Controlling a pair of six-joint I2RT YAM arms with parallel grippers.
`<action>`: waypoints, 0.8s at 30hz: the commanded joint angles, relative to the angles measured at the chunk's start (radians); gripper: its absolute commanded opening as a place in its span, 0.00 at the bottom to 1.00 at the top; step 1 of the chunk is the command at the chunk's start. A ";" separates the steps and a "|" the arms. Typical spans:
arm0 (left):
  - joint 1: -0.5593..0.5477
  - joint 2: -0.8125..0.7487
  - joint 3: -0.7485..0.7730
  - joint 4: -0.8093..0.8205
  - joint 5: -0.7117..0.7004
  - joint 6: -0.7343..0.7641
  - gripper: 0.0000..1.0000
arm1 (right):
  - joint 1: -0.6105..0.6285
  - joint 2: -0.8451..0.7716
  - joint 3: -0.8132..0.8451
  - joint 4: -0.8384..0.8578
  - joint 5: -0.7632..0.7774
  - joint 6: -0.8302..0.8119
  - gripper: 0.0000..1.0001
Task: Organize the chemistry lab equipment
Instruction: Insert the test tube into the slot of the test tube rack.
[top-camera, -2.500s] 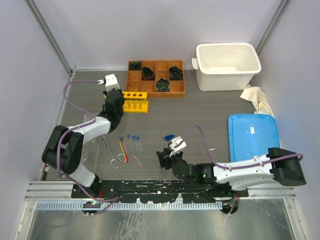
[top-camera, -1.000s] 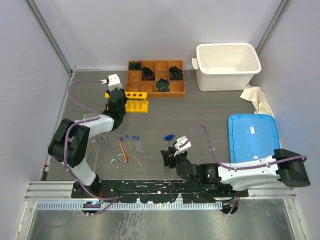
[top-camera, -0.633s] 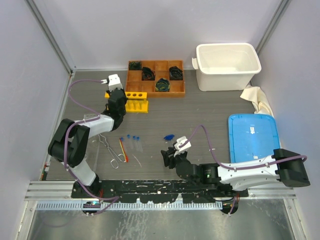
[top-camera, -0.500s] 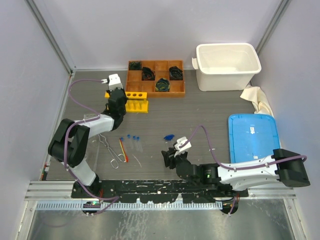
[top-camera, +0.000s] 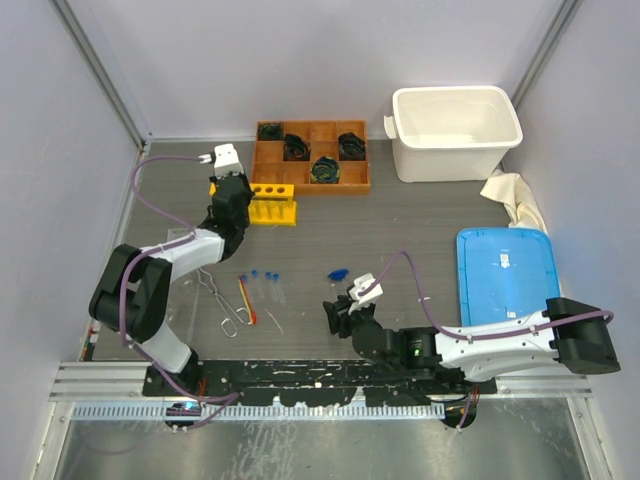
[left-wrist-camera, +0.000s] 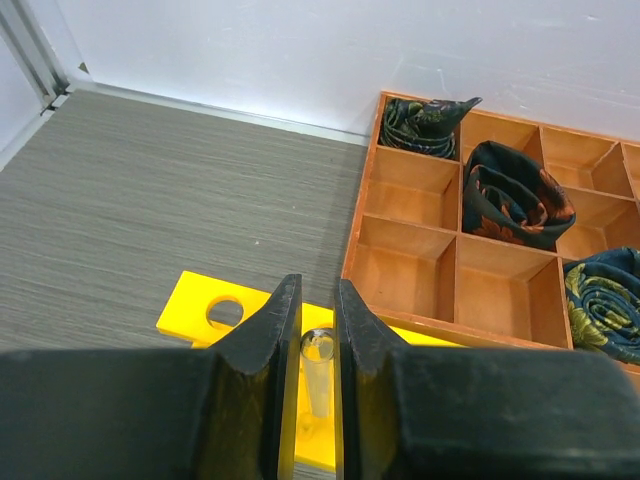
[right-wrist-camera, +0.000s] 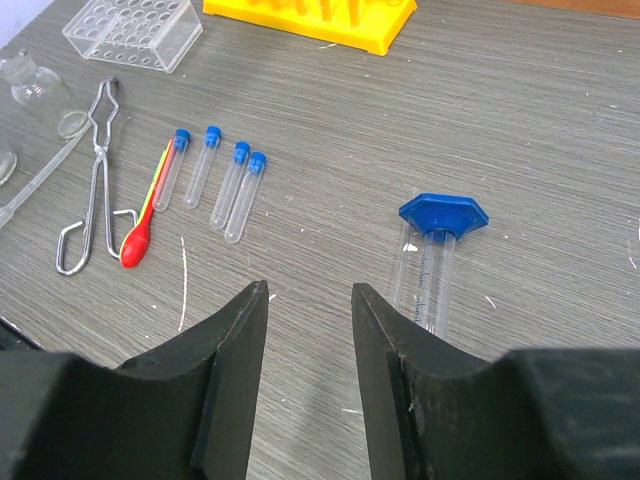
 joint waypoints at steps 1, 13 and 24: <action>0.000 -0.012 0.024 0.045 -0.011 0.015 0.00 | -0.005 -0.013 0.006 0.043 0.022 0.017 0.45; 0.000 0.030 0.024 0.064 -0.014 0.042 0.00 | -0.006 -0.030 -0.004 0.031 0.032 0.023 0.45; 0.000 0.053 0.003 0.080 -0.016 0.036 0.00 | -0.014 -0.020 -0.005 0.034 0.031 0.026 0.45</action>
